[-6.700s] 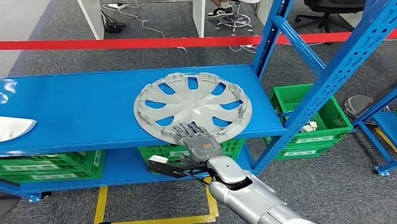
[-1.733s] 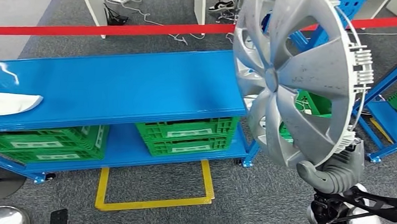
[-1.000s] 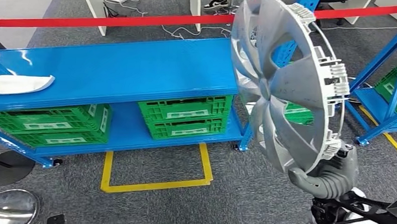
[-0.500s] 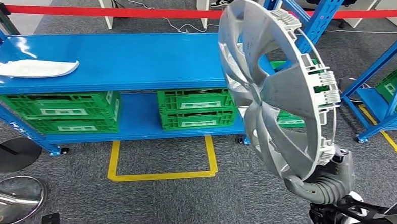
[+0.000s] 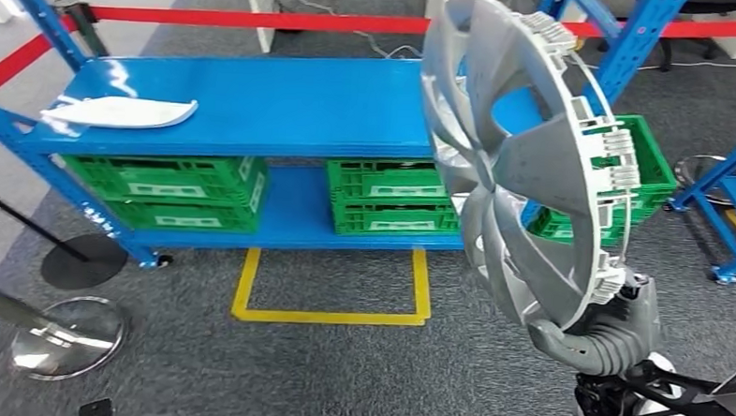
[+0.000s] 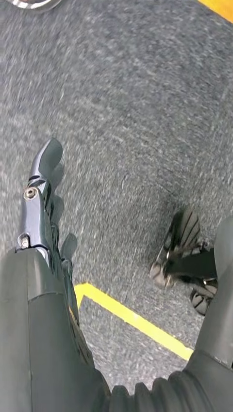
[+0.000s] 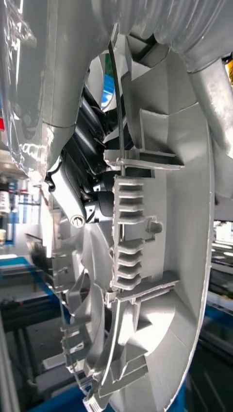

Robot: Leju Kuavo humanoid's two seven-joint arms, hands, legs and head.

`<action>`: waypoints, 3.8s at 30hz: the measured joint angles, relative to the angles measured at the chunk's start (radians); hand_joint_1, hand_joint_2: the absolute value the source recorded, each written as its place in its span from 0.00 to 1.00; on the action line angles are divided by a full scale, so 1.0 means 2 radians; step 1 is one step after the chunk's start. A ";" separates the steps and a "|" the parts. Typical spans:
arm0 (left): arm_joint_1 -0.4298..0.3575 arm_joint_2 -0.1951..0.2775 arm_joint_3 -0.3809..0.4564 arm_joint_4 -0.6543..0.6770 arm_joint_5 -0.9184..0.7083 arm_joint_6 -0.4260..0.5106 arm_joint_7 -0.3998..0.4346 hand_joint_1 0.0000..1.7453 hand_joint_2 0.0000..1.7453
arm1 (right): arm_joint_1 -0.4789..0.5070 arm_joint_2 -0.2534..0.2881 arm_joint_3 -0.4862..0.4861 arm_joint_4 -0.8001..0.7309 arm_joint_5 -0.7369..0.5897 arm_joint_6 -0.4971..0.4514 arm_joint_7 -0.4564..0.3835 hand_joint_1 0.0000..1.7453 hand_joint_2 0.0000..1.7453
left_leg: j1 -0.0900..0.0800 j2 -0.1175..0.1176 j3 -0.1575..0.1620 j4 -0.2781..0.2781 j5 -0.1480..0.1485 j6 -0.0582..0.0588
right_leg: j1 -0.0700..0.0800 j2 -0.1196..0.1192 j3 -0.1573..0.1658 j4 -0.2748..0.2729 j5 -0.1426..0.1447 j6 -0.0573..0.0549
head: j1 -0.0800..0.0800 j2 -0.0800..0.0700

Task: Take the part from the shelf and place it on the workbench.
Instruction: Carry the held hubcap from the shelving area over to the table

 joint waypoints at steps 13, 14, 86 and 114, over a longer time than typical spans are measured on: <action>0.002 0.002 0.010 -0.003 -0.018 -0.020 -0.013 0.00 1.00 | 0.006 0.002 -0.019 -0.002 0.000 -0.003 -0.003 1.00 1.00 | 0.001 0.021 0.063 -0.108 0.053 0.026 | 0.001 -0.029 -0.028 0.048 -0.026 0.023 | 0.004 0.000; 0.001 0.001 0.009 -0.003 -0.024 -0.017 -0.015 0.00 1.00 | 0.010 0.002 -0.023 -0.003 0.002 -0.006 -0.005 1.00 1.00 | 0.001 0.015 0.061 -0.108 0.055 0.028 | 0.000 -0.013 -0.041 0.081 -0.044 0.024 | 0.005 0.000; -0.006 -0.019 0.037 -0.003 -0.032 0.049 -0.017 0.00 1.00 | 0.065 -0.024 -0.079 -0.051 -0.019 -0.017 -0.013 1.00 1.00 | 0.000 -0.063 0.043 -0.101 0.068 0.017 | -0.004 0.040 -0.006 0.022 -0.012 0.017 | 0.008 0.000; -0.006 -0.008 0.055 -0.003 -0.030 0.050 -0.022 0.00 1.00 | 0.061 -0.022 -0.081 -0.045 -0.018 -0.020 -0.020 1.00 1.00 | -0.004 -0.052 0.046 -0.096 0.063 0.027 | -0.006 0.048 -0.019 0.035 -0.008 0.019 | 0.010 0.000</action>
